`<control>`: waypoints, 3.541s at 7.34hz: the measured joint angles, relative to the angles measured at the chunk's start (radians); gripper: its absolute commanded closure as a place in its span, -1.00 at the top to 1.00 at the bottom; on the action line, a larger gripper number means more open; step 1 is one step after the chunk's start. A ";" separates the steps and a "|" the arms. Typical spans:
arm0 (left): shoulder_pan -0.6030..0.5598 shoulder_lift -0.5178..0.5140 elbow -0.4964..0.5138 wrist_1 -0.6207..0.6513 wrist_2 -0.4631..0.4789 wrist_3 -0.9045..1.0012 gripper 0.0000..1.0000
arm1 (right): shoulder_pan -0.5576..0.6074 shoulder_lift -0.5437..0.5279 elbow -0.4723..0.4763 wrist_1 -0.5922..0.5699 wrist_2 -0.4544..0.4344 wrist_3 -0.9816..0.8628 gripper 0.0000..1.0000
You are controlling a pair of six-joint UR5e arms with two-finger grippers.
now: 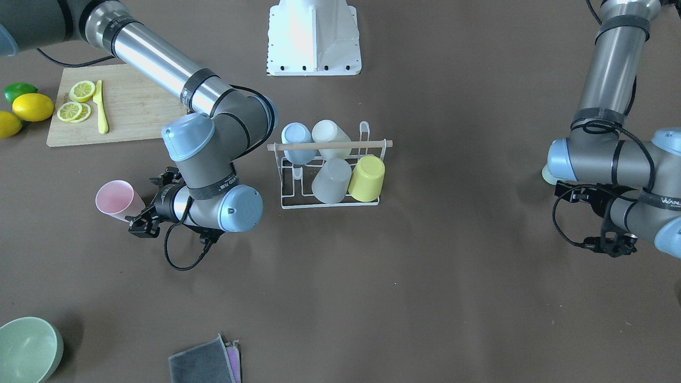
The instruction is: Place cup on cup holder
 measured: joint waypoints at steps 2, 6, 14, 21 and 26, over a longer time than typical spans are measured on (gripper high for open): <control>0.023 -0.001 0.028 0.000 0.003 0.006 0.94 | -0.021 -0.003 -0.011 0.002 -0.017 -0.002 1.00; 0.049 -0.018 0.087 0.000 0.009 0.044 0.94 | -0.037 -0.028 -0.014 0.009 -0.060 -0.043 1.00; 0.072 -0.053 0.168 0.054 0.010 0.115 0.94 | -0.037 -0.068 -0.016 0.045 -0.110 -0.087 1.00; 0.097 -0.070 0.189 0.090 0.027 0.135 0.94 | -0.034 -0.094 -0.014 0.065 -0.121 -0.091 1.00; 0.099 -0.071 0.195 0.121 0.036 0.177 0.80 | -0.030 -0.111 -0.005 0.069 -0.126 -0.094 0.98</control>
